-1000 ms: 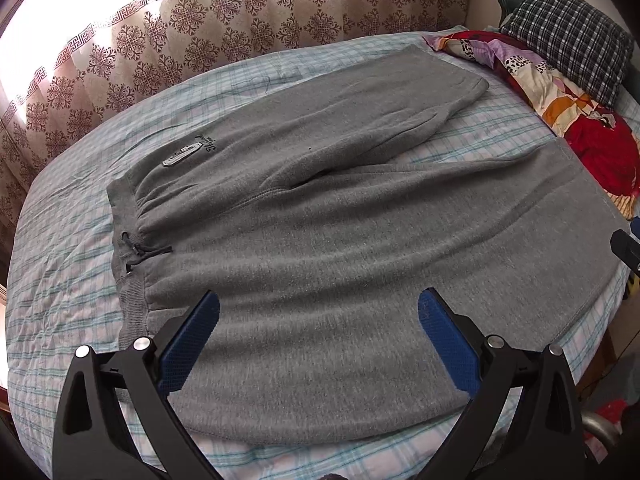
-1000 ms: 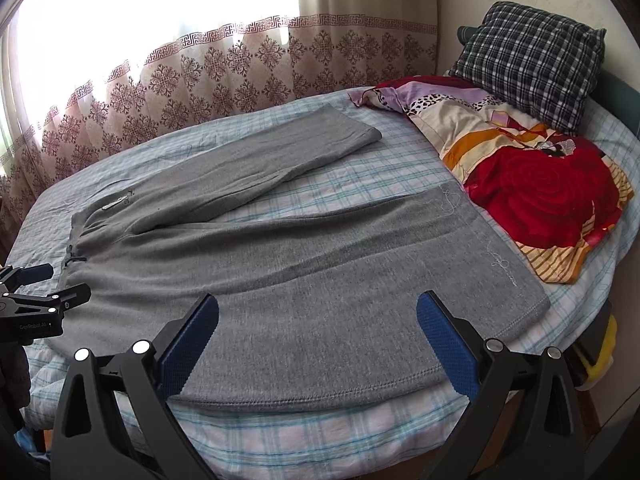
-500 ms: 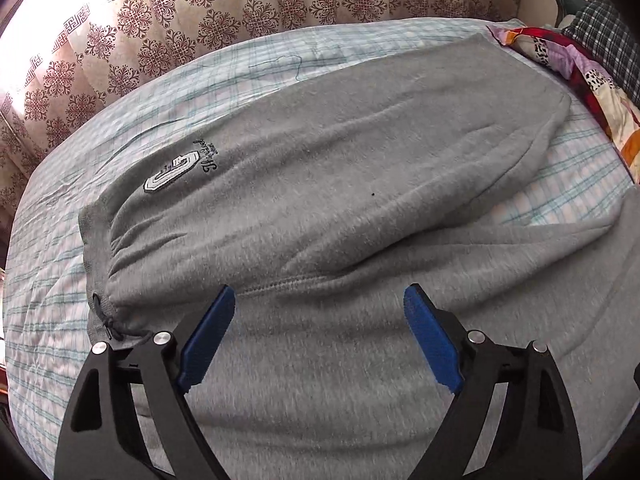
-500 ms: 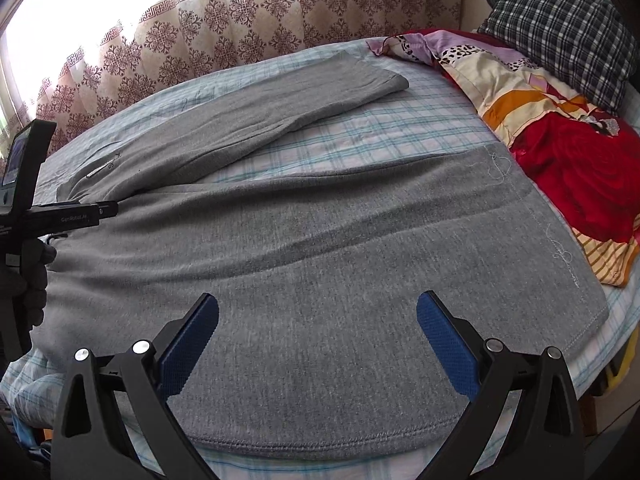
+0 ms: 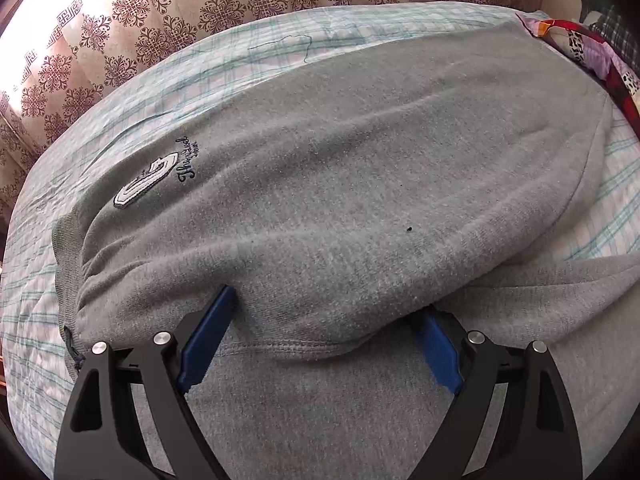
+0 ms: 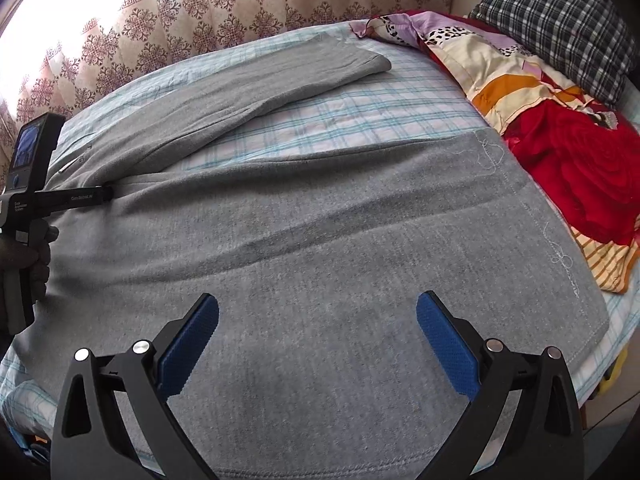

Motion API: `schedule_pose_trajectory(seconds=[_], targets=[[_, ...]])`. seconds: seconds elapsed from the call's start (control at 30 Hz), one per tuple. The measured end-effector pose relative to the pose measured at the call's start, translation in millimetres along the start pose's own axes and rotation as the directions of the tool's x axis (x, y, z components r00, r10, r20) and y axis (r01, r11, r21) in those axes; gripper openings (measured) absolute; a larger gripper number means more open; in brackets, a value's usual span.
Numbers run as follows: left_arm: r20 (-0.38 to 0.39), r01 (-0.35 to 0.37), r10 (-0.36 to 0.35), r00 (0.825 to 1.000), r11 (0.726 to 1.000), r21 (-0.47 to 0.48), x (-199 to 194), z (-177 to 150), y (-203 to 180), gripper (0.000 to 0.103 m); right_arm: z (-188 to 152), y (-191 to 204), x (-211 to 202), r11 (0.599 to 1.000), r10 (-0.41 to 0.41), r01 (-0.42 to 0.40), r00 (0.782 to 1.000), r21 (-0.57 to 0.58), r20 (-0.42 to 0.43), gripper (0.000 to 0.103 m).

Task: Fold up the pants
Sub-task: 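Move the left tool to the waistband while the right tool moves to the leg hem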

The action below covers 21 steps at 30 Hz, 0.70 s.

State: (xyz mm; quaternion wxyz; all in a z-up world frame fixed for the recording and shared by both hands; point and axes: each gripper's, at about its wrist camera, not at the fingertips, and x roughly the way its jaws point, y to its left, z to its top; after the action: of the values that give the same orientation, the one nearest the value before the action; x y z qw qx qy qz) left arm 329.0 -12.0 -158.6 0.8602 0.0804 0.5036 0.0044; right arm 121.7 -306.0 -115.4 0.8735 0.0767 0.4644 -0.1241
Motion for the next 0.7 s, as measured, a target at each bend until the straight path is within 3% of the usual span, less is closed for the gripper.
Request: schedule_pose_trajectory(seconds=[0.23, 0.3, 0.43, 0.7], targets=[[0.009, 0.007, -0.007, 1.000, 1.000, -0.014, 1.0, 0.3, 4.1, 0.091, 43.5, -24.9, 32.2, 0.998, -0.051, 0.051, 0.999, 0.026, -0.014, 0.098], [0.014, 0.010, -0.010, 1.000, 0.999, -0.031, 0.1, 0.0, 6.0, 0.091, 57.4, -26.5, 46.7, 0.999, -0.033, 0.033, 0.999, 0.018, -0.032, 0.098], [0.024, 0.019, -0.017, 1.000, 0.998, -0.056, 0.2, -1.6, 8.6, 0.092, 77.3, -19.2, 72.9, 1.000, 0.008, -0.008, 0.996, 0.000, -0.084, 0.098], [0.029, 0.039, -0.036, 0.999, 0.996, -0.084, 0.4, -5.6, 12.1, 0.092, 94.3, -2.3, 108.6, 0.996, -0.063, 0.057, 0.994, -0.064, -0.095, 0.098]])
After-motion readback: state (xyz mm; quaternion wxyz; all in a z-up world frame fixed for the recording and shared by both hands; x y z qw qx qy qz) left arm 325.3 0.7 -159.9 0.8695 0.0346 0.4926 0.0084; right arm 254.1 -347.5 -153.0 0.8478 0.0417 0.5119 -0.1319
